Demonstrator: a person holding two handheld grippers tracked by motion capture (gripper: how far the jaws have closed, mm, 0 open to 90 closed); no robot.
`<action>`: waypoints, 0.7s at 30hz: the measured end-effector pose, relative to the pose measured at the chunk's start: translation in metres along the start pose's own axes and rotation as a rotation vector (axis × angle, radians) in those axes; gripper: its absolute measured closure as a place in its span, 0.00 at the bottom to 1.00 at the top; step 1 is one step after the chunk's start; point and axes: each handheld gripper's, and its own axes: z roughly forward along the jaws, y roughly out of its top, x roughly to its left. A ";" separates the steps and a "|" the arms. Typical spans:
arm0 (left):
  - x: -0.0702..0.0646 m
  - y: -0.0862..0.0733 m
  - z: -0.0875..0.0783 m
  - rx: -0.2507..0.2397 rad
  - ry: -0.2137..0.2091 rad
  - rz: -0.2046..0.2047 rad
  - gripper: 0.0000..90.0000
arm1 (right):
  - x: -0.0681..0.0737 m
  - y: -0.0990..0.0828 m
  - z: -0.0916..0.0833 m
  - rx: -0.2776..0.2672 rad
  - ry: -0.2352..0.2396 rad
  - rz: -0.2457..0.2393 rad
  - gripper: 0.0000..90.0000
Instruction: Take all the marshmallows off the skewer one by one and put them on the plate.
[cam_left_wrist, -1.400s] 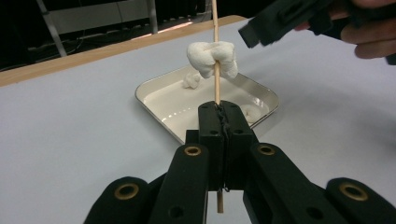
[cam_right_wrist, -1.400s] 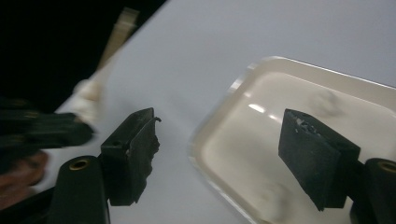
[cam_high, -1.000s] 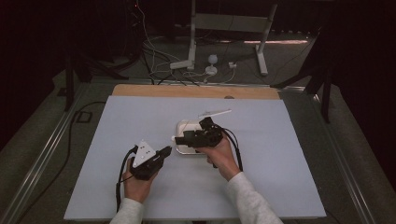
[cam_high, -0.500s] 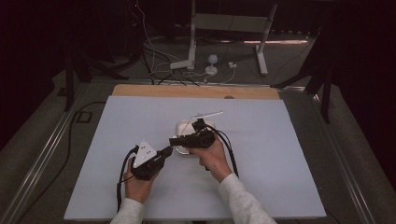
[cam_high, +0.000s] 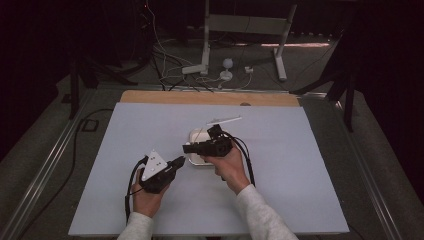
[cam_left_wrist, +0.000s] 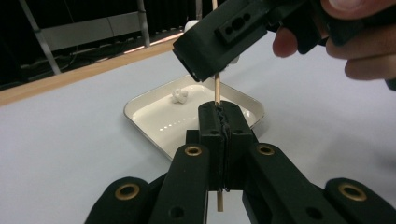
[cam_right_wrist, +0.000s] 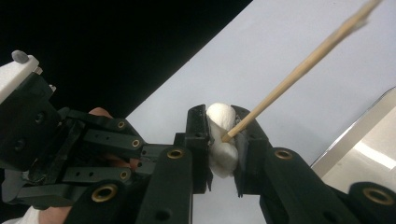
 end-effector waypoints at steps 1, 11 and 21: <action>0.000 0.000 0.000 -0.003 0.001 -0.001 1.00 | 0.000 0.001 -0.001 -0.003 0.002 0.000 0.87; -0.002 -0.002 -0.001 0.028 0.001 0.056 1.00 | -0.012 0.018 -0.041 -0.090 -0.050 0.018 0.89; 0.003 -0.013 -0.001 0.081 0.025 0.054 1.00 | -0.019 0.031 -0.071 -0.182 -0.094 0.029 0.89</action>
